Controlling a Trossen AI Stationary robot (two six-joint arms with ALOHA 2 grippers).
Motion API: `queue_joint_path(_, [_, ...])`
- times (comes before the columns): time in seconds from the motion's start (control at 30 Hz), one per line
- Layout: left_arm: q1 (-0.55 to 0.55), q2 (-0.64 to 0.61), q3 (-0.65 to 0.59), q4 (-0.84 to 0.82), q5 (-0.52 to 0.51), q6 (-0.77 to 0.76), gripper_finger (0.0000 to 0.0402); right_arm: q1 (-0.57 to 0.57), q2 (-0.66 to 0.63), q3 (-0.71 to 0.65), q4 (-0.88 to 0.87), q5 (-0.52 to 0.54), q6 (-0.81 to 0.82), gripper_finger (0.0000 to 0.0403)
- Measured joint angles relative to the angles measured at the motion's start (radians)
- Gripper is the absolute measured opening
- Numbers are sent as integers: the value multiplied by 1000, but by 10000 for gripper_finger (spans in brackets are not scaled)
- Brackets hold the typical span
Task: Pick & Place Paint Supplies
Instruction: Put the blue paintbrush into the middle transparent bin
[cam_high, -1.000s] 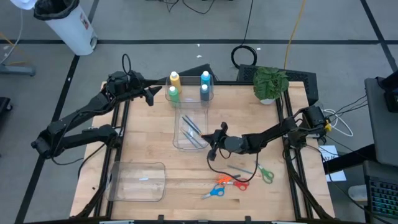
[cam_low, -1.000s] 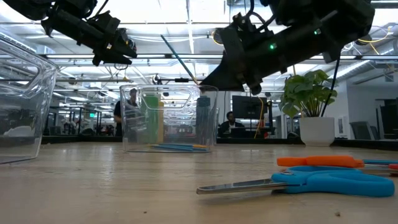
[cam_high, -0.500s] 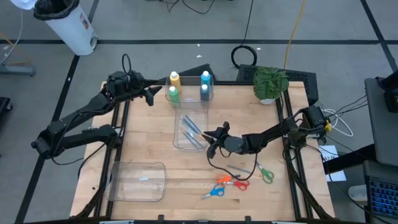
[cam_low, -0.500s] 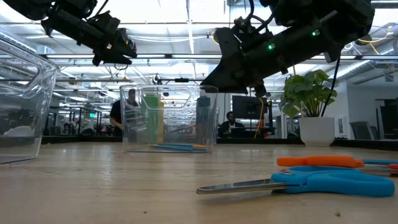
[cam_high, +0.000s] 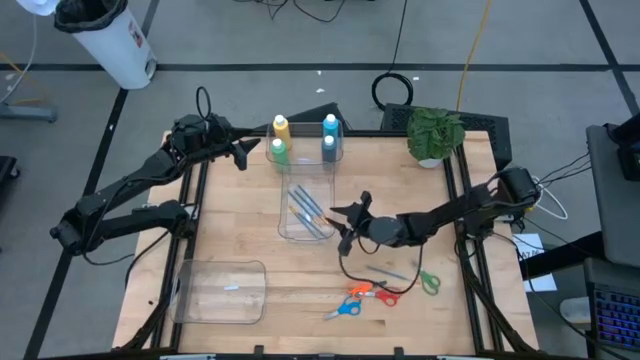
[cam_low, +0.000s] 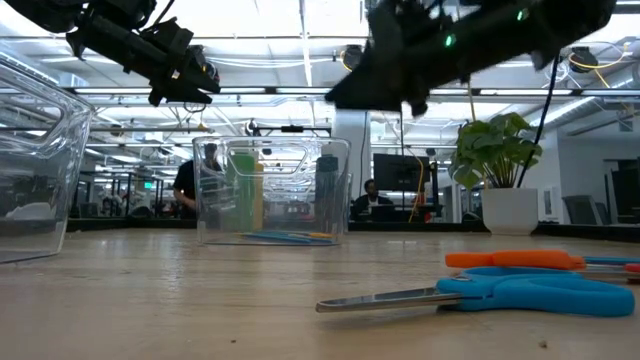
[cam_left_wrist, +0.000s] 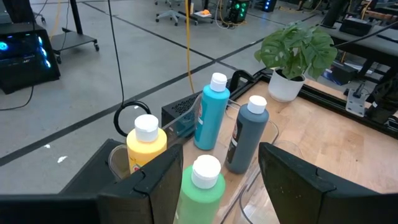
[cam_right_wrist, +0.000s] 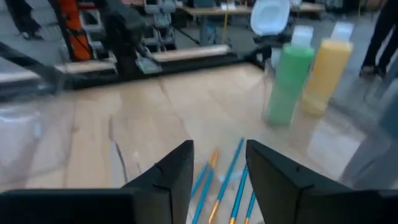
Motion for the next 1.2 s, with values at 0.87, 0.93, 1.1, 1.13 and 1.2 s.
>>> queue_joint_path(0.87, [-6,0,0,0,-3,0,214,105,-247,-417,267,2,70,135])
queue_joint_path(0.93, [-10,0,0,-1,-5,0,214,121,-252,-482,382,0,71,136])
queue_joint_path(1.1, [-16,0,0,0,-10,0,214,144,-246,-602,564,0,121,141])
queue_joint_path(1.13, [-18,0,0,0,-10,0,214,147,-246,-613,576,0,123,141])
queue_joint_path(1.2, [-19,0,0,-1,-8,0,214,149,-245,-618,572,0,117,141])
